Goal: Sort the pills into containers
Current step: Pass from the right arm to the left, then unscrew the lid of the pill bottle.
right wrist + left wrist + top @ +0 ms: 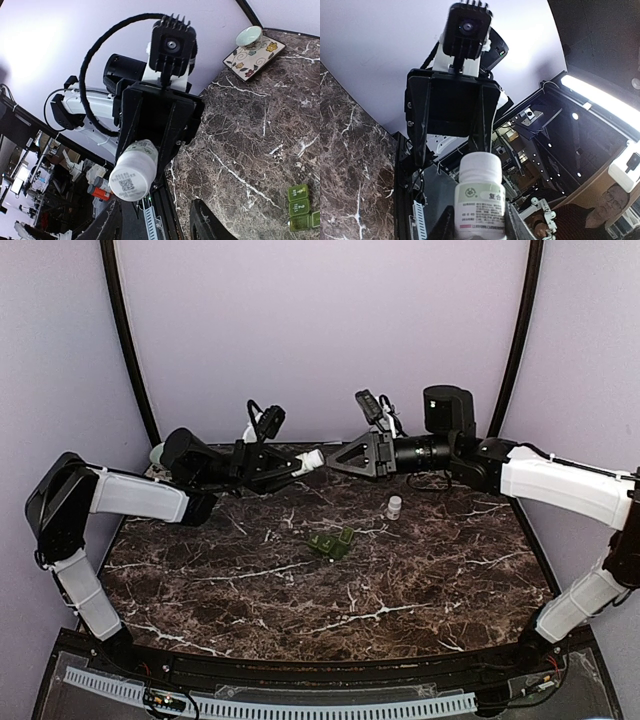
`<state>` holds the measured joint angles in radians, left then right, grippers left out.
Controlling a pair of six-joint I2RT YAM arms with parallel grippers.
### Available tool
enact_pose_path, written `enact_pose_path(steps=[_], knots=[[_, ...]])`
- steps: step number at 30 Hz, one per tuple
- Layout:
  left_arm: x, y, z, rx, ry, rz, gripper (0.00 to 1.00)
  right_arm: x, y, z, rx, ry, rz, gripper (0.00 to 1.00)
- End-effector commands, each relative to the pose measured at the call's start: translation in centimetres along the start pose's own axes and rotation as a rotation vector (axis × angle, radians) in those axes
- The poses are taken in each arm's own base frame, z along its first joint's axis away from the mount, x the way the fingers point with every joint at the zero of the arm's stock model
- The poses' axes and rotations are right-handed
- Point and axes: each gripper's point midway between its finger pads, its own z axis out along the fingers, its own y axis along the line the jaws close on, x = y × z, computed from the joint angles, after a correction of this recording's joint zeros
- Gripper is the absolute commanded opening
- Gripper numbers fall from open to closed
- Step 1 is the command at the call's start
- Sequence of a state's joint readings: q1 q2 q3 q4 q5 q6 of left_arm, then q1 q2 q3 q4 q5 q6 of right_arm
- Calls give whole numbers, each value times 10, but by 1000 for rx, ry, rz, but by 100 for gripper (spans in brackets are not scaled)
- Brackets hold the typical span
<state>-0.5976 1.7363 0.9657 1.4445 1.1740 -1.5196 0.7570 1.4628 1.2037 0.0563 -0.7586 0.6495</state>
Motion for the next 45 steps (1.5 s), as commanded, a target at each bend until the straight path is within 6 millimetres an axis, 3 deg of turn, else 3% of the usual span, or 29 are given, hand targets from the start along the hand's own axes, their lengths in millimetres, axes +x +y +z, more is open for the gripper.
enact_pose_path(steps=[1,7,19,27,45], knots=[[6,-6,-1,-53,42,115,0,-14,3,-11,9,-42,113,46],[8,9,-4,-179,62,202,0,-17,-2,-13,21,-45,229,45],[17,21,-7,-294,100,248,0,-13,-9,-7,25,4,361,44],[12,23,-6,-317,115,270,0,2,-29,-1,83,52,415,44],[17,33,7,-322,166,273,0,-1,-30,7,49,66,435,44]])
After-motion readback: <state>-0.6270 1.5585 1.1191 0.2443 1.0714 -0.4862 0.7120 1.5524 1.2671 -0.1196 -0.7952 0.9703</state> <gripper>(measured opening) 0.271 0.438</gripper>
